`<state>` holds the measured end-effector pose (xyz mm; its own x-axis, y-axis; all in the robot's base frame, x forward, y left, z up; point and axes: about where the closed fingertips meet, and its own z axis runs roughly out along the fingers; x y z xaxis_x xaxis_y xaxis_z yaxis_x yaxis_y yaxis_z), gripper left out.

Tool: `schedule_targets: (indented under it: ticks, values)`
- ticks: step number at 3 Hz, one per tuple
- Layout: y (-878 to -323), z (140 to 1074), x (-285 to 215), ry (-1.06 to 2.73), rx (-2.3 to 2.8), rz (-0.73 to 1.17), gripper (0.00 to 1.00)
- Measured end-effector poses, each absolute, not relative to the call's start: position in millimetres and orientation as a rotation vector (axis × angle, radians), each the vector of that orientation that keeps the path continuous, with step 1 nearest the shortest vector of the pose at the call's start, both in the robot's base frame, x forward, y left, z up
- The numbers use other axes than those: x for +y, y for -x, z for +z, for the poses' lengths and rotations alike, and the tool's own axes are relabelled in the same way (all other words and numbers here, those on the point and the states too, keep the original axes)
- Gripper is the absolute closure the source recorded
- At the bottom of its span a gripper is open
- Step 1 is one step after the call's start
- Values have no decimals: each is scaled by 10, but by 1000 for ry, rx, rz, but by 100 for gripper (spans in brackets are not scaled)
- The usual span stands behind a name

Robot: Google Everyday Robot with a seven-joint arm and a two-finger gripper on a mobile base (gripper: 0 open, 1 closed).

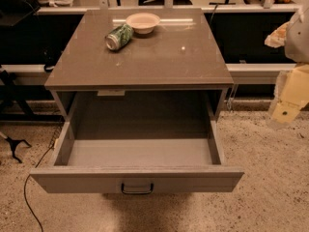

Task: Place green can into top drawer

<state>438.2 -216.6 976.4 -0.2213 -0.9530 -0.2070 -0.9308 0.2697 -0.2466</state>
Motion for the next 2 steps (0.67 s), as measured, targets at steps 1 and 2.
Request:
schedule_targets:
  ticks: [1, 2]
  values:
    - [-4382, 9764, -2166, 1724, 2231, -99, 0]
    - [-4818, 9762, -1921, 1690, 2148, -54, 0]
